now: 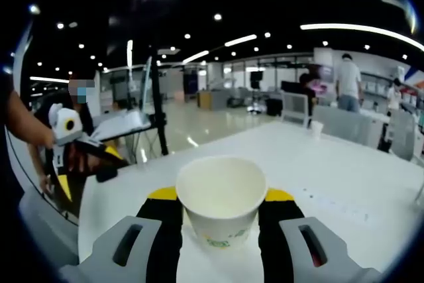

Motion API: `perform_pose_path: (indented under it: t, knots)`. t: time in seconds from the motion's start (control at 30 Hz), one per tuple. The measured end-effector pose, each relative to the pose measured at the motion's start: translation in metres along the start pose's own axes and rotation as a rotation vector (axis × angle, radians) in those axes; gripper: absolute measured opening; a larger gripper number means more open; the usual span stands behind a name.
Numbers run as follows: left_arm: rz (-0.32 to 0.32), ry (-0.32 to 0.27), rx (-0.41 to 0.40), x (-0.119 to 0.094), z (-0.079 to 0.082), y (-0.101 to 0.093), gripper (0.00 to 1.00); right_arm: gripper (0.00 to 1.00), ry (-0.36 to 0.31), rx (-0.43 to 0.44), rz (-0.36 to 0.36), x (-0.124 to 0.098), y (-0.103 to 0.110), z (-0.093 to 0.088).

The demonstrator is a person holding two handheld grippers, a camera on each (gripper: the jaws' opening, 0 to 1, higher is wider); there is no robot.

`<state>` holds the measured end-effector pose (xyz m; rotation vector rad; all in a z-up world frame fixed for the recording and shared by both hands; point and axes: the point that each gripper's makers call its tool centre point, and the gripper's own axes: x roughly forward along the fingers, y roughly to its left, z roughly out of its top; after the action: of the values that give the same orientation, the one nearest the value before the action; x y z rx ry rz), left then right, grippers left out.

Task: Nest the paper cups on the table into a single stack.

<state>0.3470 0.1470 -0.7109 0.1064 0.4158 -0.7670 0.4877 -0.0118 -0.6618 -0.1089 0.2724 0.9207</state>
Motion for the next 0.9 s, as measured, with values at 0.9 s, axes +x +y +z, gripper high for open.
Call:
perform_pose_path:
  t: [0.9]
  knots:
    - [-0.002,0.011,-0.005,-0.003,-0.006,-0.008,1.0,0.42,-0.017,0.002,0.014,-0.023,0.031,0.004]
